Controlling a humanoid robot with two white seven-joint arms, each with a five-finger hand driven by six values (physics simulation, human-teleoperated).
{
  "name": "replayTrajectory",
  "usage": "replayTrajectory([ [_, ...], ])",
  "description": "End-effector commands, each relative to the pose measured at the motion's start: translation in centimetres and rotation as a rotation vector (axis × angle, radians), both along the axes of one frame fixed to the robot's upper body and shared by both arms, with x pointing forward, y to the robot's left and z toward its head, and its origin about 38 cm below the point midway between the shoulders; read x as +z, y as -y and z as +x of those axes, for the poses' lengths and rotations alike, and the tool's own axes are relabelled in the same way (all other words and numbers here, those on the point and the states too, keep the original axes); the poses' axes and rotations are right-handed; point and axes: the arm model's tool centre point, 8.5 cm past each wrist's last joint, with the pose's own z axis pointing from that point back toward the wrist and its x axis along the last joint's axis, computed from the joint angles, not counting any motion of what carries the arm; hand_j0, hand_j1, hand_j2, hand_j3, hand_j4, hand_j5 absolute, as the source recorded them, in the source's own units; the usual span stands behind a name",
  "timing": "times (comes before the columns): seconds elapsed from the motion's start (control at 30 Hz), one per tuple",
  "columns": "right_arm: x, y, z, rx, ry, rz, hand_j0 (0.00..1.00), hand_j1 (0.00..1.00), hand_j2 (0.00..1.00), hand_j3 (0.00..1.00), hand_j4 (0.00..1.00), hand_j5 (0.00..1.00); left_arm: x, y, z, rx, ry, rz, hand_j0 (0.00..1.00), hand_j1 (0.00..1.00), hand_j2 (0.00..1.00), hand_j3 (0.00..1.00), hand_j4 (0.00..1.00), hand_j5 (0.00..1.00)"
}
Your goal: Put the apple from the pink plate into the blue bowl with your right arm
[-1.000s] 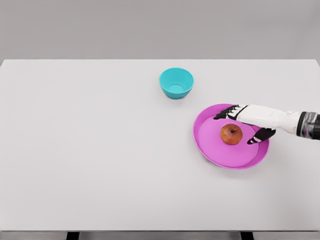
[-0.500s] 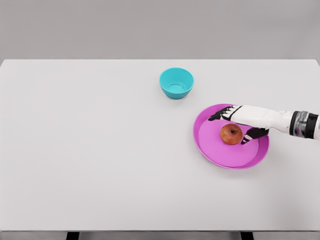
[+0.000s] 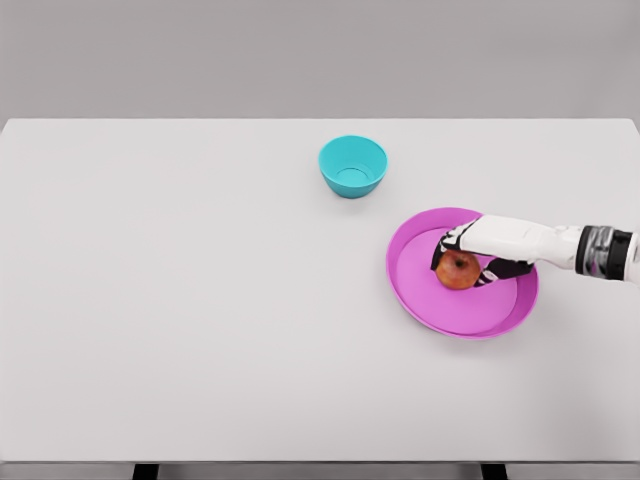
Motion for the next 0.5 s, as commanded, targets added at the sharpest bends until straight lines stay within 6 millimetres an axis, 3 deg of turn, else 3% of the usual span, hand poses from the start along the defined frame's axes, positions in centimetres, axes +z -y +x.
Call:
replayTrajectory([
  [0.0,0.0,0.0,0.0,-0.002,-0.002,0.004,0.38,0.38,0.38,0.38,0.38,0.38,0.0,0.0,0.0,0.000,0.000,0.000,1.00,1.00,1.00,1.00,1.00,1.00],
  [0.47,2.4,0.3,1.5,-0.015,0.053,0.010,0.38,0.38,0.38,0.38,0.38,0.38,0.0,0.0,0.0,0.000,0.000,0.000,1.00,1.00,1.00,1.00,1.00,1.00],
])
